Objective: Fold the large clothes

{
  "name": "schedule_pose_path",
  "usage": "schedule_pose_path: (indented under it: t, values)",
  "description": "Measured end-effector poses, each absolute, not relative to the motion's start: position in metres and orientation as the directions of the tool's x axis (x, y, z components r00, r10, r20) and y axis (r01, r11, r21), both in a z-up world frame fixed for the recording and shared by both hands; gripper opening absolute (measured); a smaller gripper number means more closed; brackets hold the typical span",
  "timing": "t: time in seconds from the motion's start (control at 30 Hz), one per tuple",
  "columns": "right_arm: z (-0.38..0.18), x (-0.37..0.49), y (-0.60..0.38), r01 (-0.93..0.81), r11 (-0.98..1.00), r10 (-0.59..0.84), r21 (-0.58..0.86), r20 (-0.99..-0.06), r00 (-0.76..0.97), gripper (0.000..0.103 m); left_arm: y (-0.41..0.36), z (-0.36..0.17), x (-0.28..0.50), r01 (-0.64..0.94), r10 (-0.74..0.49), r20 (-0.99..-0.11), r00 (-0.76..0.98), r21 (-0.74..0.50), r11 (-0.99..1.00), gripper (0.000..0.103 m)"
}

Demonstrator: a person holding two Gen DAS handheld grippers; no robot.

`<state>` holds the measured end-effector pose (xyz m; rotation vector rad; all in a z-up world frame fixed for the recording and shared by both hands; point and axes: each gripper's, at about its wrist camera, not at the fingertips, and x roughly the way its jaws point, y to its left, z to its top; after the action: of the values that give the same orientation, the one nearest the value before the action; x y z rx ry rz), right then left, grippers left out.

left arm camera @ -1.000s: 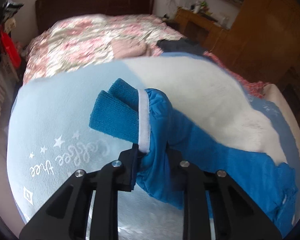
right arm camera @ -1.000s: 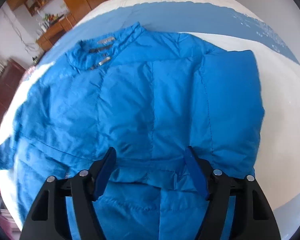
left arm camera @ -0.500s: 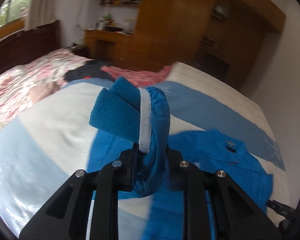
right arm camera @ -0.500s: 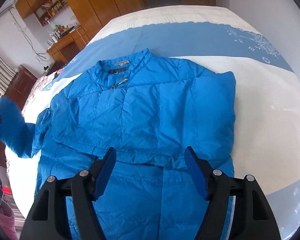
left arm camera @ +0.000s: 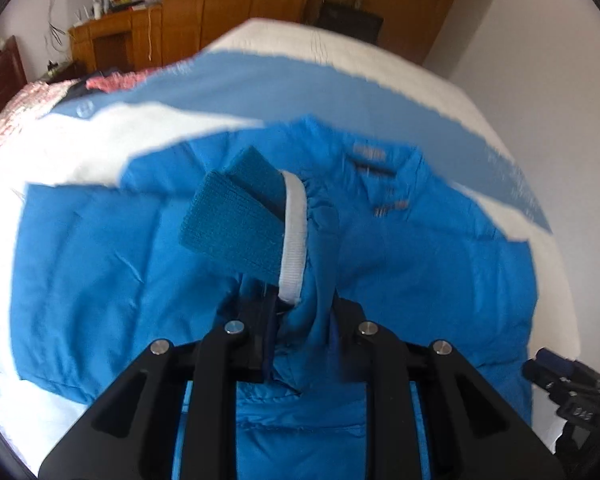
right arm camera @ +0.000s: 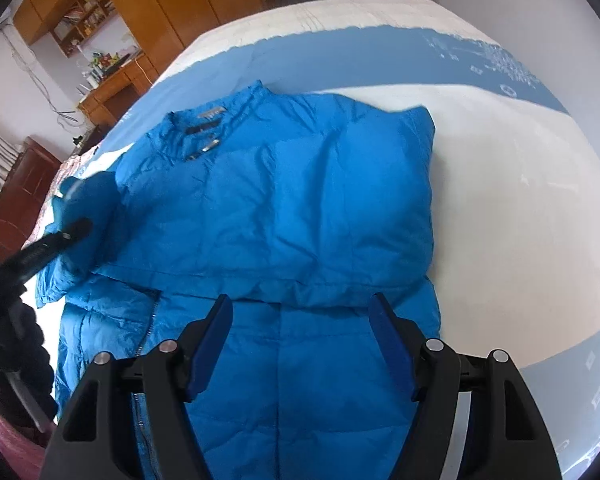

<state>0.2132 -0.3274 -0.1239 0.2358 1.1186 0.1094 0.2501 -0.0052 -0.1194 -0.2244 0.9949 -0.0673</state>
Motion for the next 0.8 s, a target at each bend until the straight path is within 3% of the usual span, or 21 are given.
schedule_pose_path:
  t: [0.17,0.27,0.3,0.4,0.67,0.8]
  values:
    - [-0.128,0.219,-0.325,0.025,0.966,0.222,0.256,-0.879,0.421,0.071,-0.002,-0.132,0.242,0.018,-0.203,-0.84,0.502,-0.225,0.974,0.028]
    - [-0.123,0.226,-0.317,0.001,0.963,0.243,0.269,-0.873,0.424,0.071,0.004,-0.116,0.225,0.107,-0.323,-0.801,0.504,-0.313,0.944,0.056]
    - [-0.12,0.23,-0.313,-0.011,0.961,0.255,0.277,-0.868,0.425,0.071,0.007,-0.109,0.219,0.135,-0.357,-0.786,0.505,-0.337,0.932,0.058]
    - [-0.113,0.24,-0.298,-0.053,0.949,0.305,0.312,-0.856,0.418,0.071,0.026,-0.097,0.203,0.171,-0.418,-0.753,0.509,-0.387,0.906,0.061]
    - [-0.125,0.287,-0.234,-0.159,0.899,0.437,0.408,-0.851,0.29,0.071,0.108,-0.119,0.213,-0.101,-0.14,-0.843,0.519,-0.223,0.97,0.059]
    - [-0.153,0.317,-0.215,-0.112,0.89,0.456,0.442,-0.867,0.2,0.071,0.117,-0.142,0.223,-0.122,-0.134,-0.869,0.477,-0.217,0.968,0.059]
